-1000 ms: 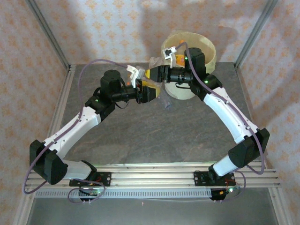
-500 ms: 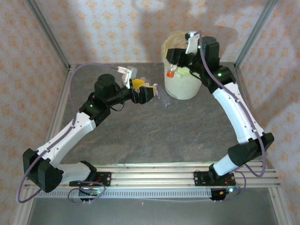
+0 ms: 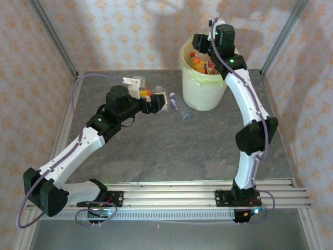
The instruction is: Put the plastic bottles in the bin
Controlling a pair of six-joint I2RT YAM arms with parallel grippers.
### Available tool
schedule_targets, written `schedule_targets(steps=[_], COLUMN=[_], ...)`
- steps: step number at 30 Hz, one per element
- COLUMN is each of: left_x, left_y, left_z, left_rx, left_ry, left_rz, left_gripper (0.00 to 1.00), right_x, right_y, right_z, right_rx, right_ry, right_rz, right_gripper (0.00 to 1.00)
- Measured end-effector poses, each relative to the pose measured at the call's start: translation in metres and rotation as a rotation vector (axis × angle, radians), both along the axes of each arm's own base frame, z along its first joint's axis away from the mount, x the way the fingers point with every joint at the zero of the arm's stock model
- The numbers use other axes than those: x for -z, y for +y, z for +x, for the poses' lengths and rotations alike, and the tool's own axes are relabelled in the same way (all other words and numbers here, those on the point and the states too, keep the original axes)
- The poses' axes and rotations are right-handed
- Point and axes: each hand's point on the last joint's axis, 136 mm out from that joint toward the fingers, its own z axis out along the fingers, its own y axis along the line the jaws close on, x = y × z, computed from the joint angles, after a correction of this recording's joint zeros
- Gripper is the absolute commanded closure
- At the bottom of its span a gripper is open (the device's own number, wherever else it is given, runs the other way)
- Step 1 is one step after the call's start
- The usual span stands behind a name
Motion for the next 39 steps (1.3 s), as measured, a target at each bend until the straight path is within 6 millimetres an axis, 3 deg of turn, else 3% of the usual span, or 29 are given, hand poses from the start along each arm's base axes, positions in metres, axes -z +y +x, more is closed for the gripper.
schedule_targets(steps=[2, 4, 5, 6, 9, 16, 19, 27, 31, 39], left_x=[0.006, 0.009, 0.011, 0.013, 0.019, 0.044, 0.054, 0.065, 0.074, 0.118], left_y=[0.005, 0.01, 0.011, 0.013, 0.016, 0.014, 0.012, 0.02, 0.035, 0.062], left_z=[0.002, 0.003, 0.004, 0.004, 0.007, 0.015, 0.019, 0.029, 0.04, 0.055], left_rx=[-0.03, -0.054, -0.064, -0.073, -0.094, -0.101, -0.103, -0.169, -0.256, -0.403], left_ry=[0.016, 0.026, 0.03, 0.035, 0.049, 0.109, 0.133, 0.173, 0.216, 0.367], left_rz=[0.019, 0.034, 0.04, 0.046, 0.062, 0.1, 0.107, 0.123, 0.133, 0.134], left_gripper=[0.0, 0.0, 0.0, 0.0, 0.0, 0.0, 0.0, 0.0, 0.0, 0.0], right_x=[0.012, 0.022, 0.026, 0.029, 0.033, 0.017, 0.019, 0.015, 0.001, -0.018], right_y=[0.005, 0.009, 0.01, 0.011, 0.012, 0.013, 0.012, 0.009, 0.006, -0.009], right_z=[0.015, 0.026, 0.03, 0.032, 0.031, 0.024, 0.022, 0.008, -0.016, -0.087], right_rx=[-0.005, -0.007, -0.009, -0.011, -0.016, -0.031, -0.031, -0.03, -0.051, -0.076], right_ry=[0.006, 0.019, 0.025, 0.033, 0.055, 0.043, 0.057, 0.085, 0.089, 0.049], right_rz=[-0.003, -0.002, -0.003, -0.003, -0.005, 0.003, -0.001, 0.003, 0.023, 0.042], right_gripper=[0.48, 0.23, 0.16, 0.0, 0.01, 0.01, 0.01, 0.01, 0.01, 0.01])
